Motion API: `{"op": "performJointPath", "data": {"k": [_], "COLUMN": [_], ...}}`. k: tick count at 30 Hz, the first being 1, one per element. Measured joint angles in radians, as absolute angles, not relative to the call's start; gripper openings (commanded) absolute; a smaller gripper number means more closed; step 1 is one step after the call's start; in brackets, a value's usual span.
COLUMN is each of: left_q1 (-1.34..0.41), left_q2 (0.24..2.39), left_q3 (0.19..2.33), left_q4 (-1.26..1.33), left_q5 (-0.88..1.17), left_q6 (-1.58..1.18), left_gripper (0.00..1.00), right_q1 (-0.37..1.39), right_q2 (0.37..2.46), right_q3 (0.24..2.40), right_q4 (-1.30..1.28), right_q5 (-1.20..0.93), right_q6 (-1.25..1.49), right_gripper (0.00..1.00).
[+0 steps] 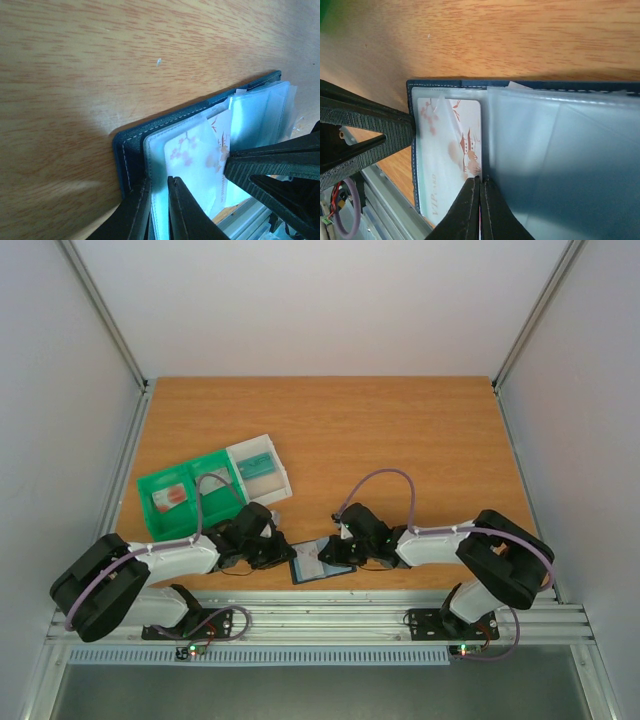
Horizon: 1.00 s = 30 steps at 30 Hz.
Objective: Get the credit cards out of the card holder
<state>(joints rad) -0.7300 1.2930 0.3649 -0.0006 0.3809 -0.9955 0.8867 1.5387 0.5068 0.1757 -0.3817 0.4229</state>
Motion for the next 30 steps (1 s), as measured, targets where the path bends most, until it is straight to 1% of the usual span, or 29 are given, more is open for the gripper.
{"op": "performJointPath", "data": {"k": [9,17,21,24,30], "left_q1": [-0.730,-0.730,-0.730,-0.730,-0.730], "left_q2": [1.293,1.296,1.295,1.286,1.219], "left_q3": [0.364,0.361,0.360,0.359,0.358], "left_q4": [0.004,0.018,0.024,0.025,0.027], "left_q5": [0.381,0.382,0.385,0.387,0.396], "left_q6": [-0.995,-0.996,-0.999,-1.006,-1.022], "left_gripper": [0.14,0.15,0.20,0.27,0.45], "right_q1": [0.860,0.851,0.845,0.844,0.839], "right_q2": [1.483,1.477,1.415,1.356,1.293], "right_q3": [0.477,0.462,0.440,0.439,0.439], "right_q4": [0.191,0.212,0.177,0.154,0.111], "right_q5": [-0.404,-0.416,-0.403,-0.387,-0.377], "right_q6": [0.429,0.445,0.445,0.444,0.456], "right_gripper": [0.01,0.01,0.01,0.01,0.01]}}
